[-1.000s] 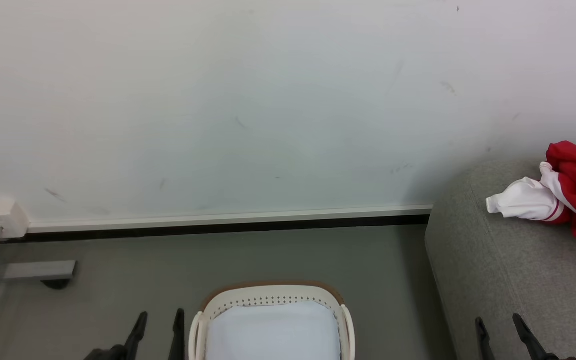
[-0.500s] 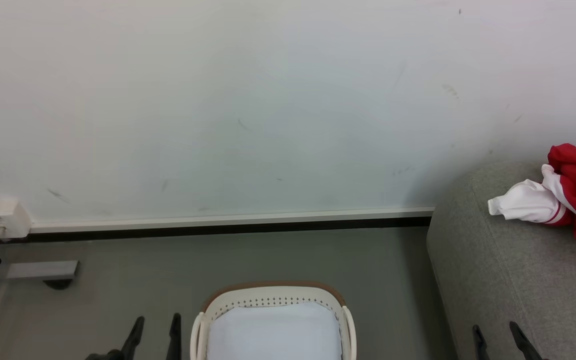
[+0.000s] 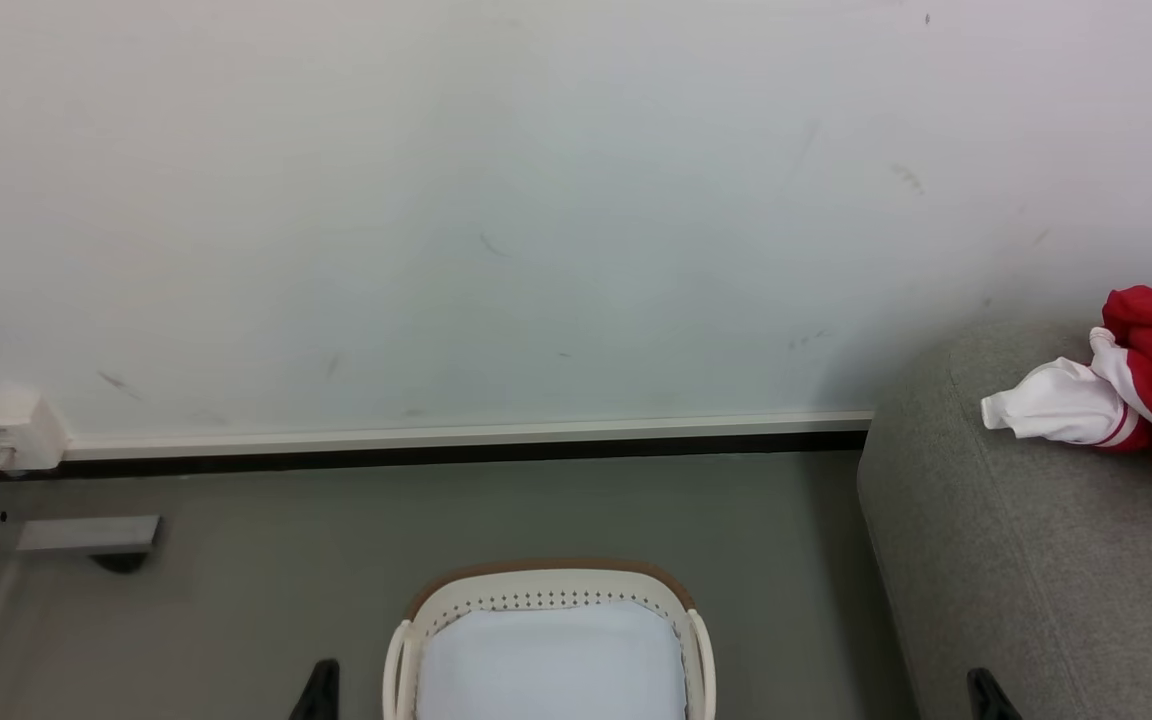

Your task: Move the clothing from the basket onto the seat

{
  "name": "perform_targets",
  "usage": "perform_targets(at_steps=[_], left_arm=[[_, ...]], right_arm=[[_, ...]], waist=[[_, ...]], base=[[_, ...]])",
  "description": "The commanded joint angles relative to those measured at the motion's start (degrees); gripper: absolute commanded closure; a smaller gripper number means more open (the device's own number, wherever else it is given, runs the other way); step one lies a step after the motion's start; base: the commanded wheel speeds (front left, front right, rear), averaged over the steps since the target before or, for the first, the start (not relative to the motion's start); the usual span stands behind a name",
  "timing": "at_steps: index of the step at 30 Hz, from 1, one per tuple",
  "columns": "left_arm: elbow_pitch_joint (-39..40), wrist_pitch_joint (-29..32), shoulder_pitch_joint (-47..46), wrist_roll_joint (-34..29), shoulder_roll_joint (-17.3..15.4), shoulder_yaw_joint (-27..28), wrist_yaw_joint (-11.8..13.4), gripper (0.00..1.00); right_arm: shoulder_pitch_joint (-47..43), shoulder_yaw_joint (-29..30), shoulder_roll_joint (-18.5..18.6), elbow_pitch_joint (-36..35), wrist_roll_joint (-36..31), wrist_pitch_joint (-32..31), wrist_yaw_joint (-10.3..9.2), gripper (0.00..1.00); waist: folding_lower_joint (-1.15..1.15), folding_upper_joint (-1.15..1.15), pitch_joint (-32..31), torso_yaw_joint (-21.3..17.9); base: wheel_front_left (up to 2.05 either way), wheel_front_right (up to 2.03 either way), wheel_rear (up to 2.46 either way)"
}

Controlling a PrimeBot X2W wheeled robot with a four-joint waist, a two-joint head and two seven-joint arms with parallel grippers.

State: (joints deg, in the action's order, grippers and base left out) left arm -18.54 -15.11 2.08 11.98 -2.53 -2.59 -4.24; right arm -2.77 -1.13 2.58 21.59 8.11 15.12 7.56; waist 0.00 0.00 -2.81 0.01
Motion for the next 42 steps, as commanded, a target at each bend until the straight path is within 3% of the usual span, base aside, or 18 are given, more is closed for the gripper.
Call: perform_targets(at_steps=[1,21,42], left_arm=[[-0.2,0.1,0.0,0.2,0.0,0.1,0.0,1.00],[1.0,5.7,-2.3,20.9,-0.1,2.5,-0.9,1.00],[2.2,10.3,-4.1,38.1,-0.2,4.4,-1.6,1.00]], right_arm=[[0.0,0.0,0.0,0.2,0.2,-0.1,0.00,1.00],[2.5,2.0,0.1,-1.9,21.9,-5.6,-0.02,1.00],[4.6,3.7,0.2,-3.6,39.9,-10.3,-0.05,1.00]], waist=[[0.00,0.00,0.0,0.0],[0.00,0.00,0.5,0.0],[0.00,0.00,1.0,0.0]], base=[[0.00,0.00,0.00],[0.00,0.00,0.00],[0.00,0.00,0.00]])
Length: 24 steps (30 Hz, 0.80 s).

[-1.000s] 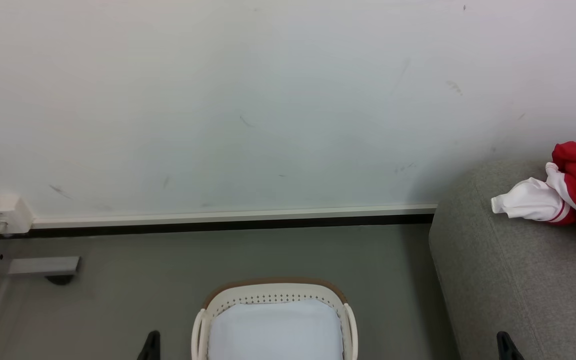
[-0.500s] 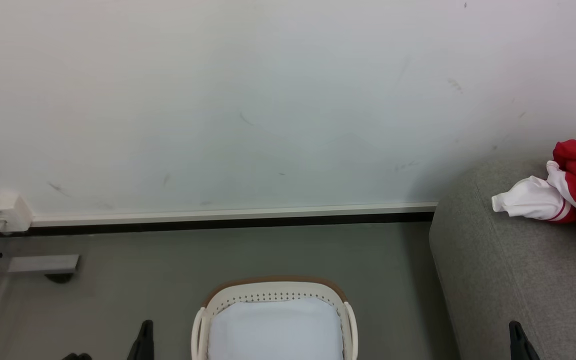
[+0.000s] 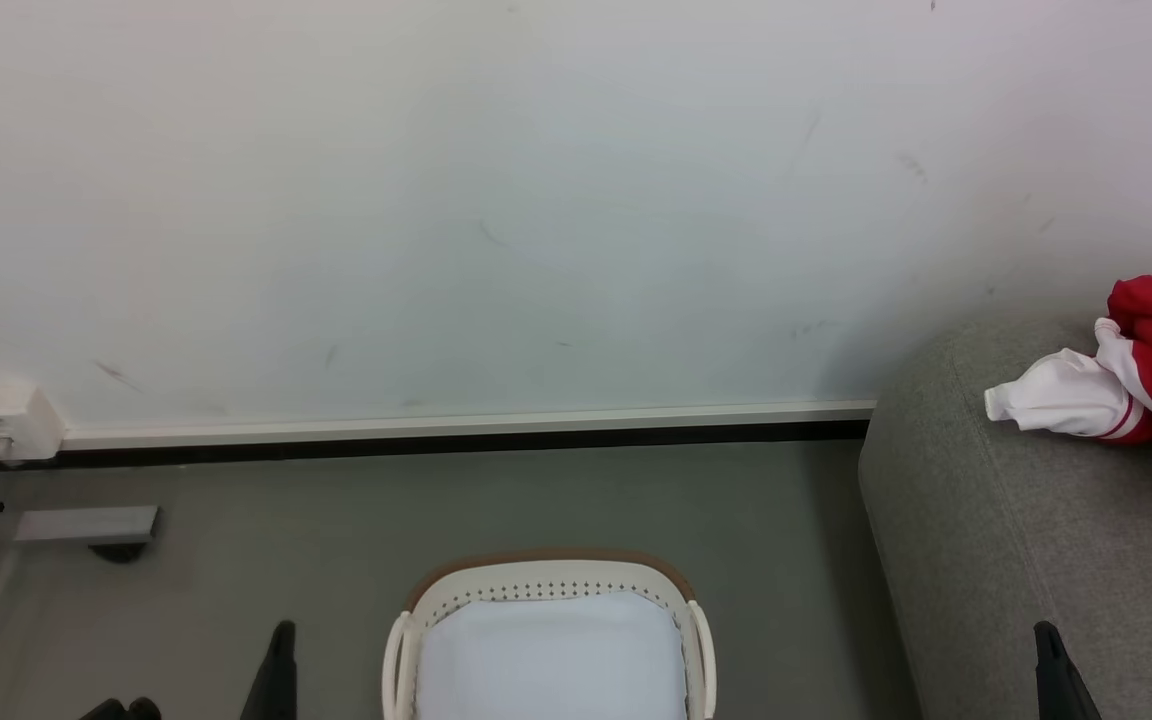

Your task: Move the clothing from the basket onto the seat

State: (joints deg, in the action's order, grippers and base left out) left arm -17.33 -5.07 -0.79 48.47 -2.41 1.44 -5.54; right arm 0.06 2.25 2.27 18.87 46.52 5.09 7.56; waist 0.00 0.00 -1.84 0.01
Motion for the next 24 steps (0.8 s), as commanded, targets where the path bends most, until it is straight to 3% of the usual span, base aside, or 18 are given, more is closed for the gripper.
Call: perform_targets(at_steps=[1,24], left_arm=[[1.0,0.5,-1.3,2.4,-0.3,0.5,-0.3,1.00],[1.9,4.5,-3.0,17.2,-0.5,2.2,-1.0,1.00]], right_arm=[[1.8,0.4,0.5,-1.0,2.2,-0.4,-0.05,1.00],[3.5,1.8,0.7,-2.5,17.8,-4.5,-0.07,1.00]], waist=[[0.00,0.00,0.0,0.0],[0.00,0.00,0.6,0.0]], base=[[0.00,0.00,0.00],[0.00,0.00,0.00]])
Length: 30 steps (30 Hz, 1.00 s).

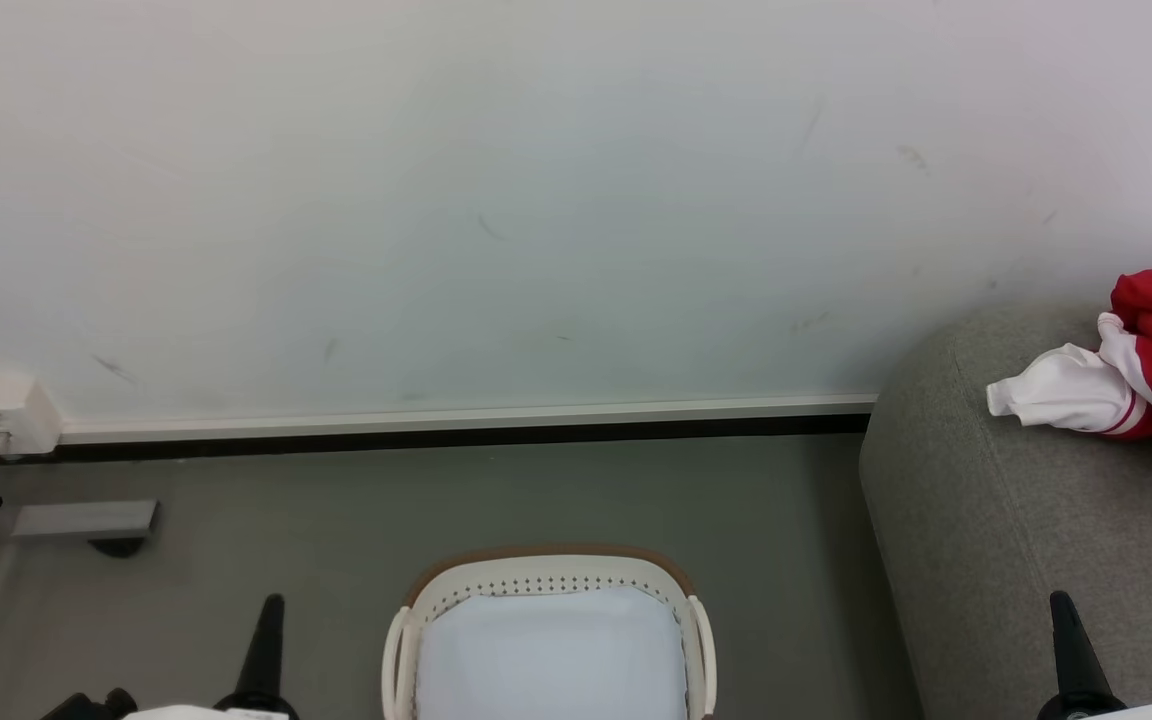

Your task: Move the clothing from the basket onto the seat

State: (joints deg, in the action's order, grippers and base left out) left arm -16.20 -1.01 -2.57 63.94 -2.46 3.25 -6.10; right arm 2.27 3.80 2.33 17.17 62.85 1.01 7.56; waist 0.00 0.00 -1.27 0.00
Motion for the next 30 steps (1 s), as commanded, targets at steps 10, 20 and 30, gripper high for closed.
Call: perform_targets(at_steps=[10,20,30], left_arm=[[1.1,1.9,-1.8,7.2,-0.5,1.0,-0.6,1.00],[1.4,3.1,-2.3,11.9,-0.5,1.5,-0.8,1.00],[1.6,4.5,-2.8,16.4,-0.5,2.1,-1.0,1.00]], right_arm=[[1.8,0.8,0.7,-1.3,7.3,-1.9,-0.08,1.00],[2.5,1.3,0.7,-1.8,12.0,-3.1,-0.09,1.00],[2.8,1.7,0.7,-2.2,16.9,-4.4,-0.10,1.00]], waist=[[0.00,0.00,0.3,0.0],[0.00,0.00,0.5,0.0],[0.00,0.00,0.7,0.0]], base=[[0.00,0.00,0.00],[0.00,0.00,0.00],[0.00,0.00,0.00]])
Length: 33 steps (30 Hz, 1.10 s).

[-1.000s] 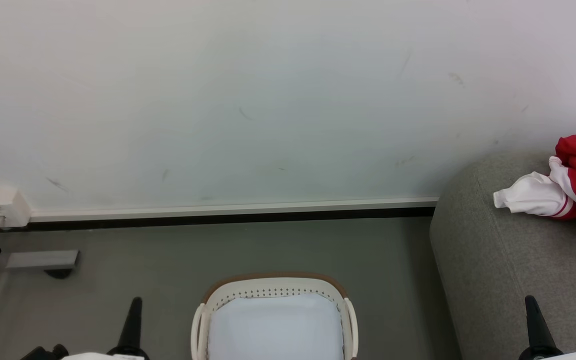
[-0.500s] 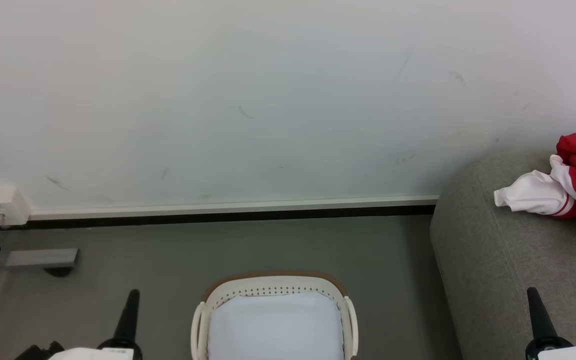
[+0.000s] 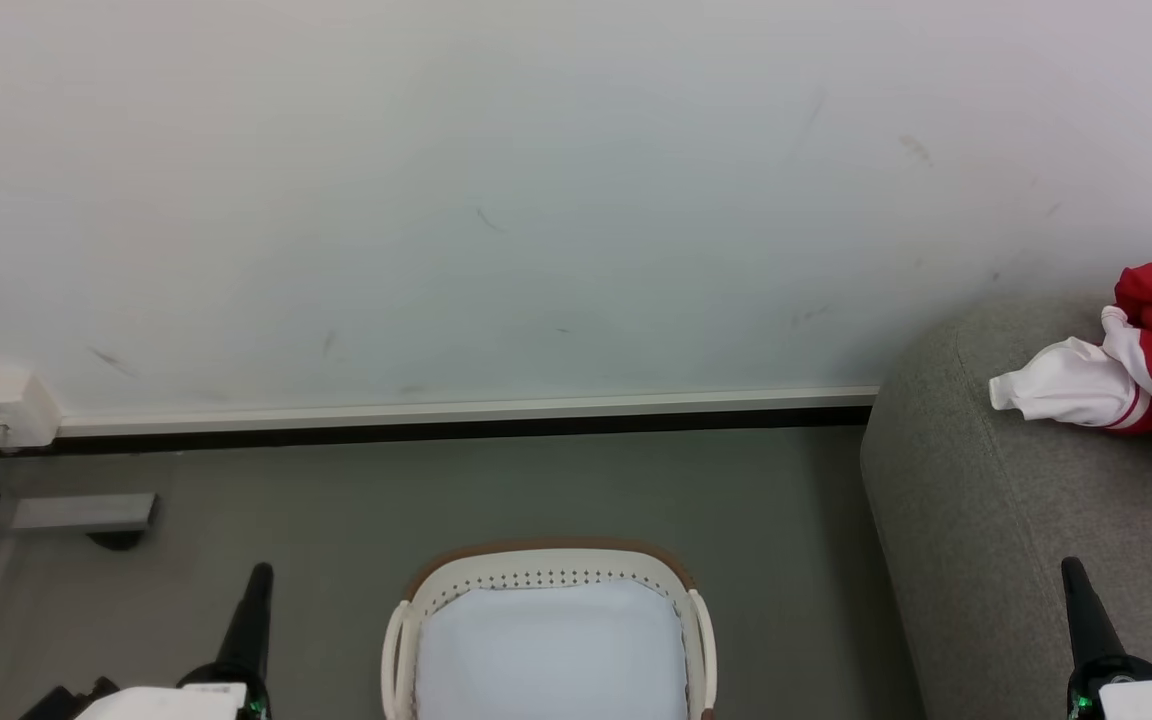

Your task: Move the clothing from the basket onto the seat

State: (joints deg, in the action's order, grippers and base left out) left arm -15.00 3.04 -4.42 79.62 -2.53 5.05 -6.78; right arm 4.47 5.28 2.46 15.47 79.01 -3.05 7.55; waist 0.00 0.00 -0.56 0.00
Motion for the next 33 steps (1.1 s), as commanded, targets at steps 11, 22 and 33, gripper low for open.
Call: perform_targets(at_steps=[11,22,33], left_arm=[[0.6,1.6,-1.4,5.6,-0.5,0.8,-0.5,1.00],[0.9,2.9,-1.8,10.1,-0.5,1.3,-0.8,1.00],[1.1,3.7,-2.1,13.2,-0.5,1.6,-0.9,1.00]], right_arm=[[1.4,0.7,0.6,-0.9,5.9,-1.7,-0.10,1.00],[1.6,1.1,0.6,-1.4,10.4,-2.9,-0.11,1.00],[2.1,1.4,0.6,-1.7,13.4,-3.7,-0.12,1.00]], waist=[[0.00,0.00,0.3,0.0],[0.00,0.00,0.5,0.0],[0.00,0.00,0.7,0.0]], base=[[0.00,0.00,0.00],[0.00,0.00,0.00],[0.00,0.00,0.00]])
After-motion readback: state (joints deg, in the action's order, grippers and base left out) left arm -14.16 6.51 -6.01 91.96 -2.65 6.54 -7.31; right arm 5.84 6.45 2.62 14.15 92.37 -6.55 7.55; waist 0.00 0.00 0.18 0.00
